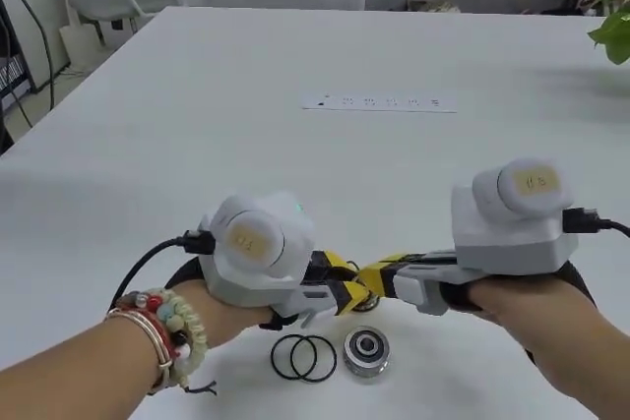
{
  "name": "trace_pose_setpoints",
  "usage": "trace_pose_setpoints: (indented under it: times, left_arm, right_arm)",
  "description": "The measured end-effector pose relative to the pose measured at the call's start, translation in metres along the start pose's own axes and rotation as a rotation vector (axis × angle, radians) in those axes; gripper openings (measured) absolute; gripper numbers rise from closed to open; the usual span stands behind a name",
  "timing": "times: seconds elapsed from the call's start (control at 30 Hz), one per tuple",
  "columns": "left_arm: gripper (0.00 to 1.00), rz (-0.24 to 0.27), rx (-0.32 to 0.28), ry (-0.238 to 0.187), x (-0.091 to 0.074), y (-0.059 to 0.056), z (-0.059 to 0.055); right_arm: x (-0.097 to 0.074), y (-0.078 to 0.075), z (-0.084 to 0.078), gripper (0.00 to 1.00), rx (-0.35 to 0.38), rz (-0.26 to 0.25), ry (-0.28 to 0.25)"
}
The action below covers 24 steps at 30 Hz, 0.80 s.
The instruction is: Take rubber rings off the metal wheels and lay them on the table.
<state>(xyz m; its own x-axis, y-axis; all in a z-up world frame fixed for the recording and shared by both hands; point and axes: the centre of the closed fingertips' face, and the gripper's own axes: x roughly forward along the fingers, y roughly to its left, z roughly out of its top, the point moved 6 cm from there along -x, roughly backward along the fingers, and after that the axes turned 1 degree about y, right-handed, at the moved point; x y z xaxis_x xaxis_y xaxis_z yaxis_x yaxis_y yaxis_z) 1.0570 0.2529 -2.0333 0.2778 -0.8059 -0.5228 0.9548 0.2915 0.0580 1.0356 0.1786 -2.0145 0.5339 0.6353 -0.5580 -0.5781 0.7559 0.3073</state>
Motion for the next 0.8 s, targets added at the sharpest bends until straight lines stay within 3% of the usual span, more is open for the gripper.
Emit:
trace_pose_setpoints:
  times: [0.2, 0.47, 0.67, 0.8]
  left_arm:
    - [0.08, 0.003, -0.013, 0.0, 0.0, -0.001, 0.001]
    - [0.09, -0.012, 0.015, 0.055, -0.002, -0.001, 0.004]
    - [0.11, -0.02, 0.016, 0.046, -0.011, 0.003, 0.012]
    - [0.24, -0.047, -0.017, 0.025, -0.017, 0.002, 0.021]
  right_arm:
    - [0.001, -0.002, -0.002, 0.0, -0.003, -0.016, 0.013]
    - [0.0, -0.005, -0.003, 0.0, 0.005, -0.029, 0.018]
    - [-0.001, -0.007, 0.0, 0.0, 0.013, -0.034, 0.003]
    - [-0.002, -0.008, 0.0, 0.0, 0.022, -0.038, -0.001]
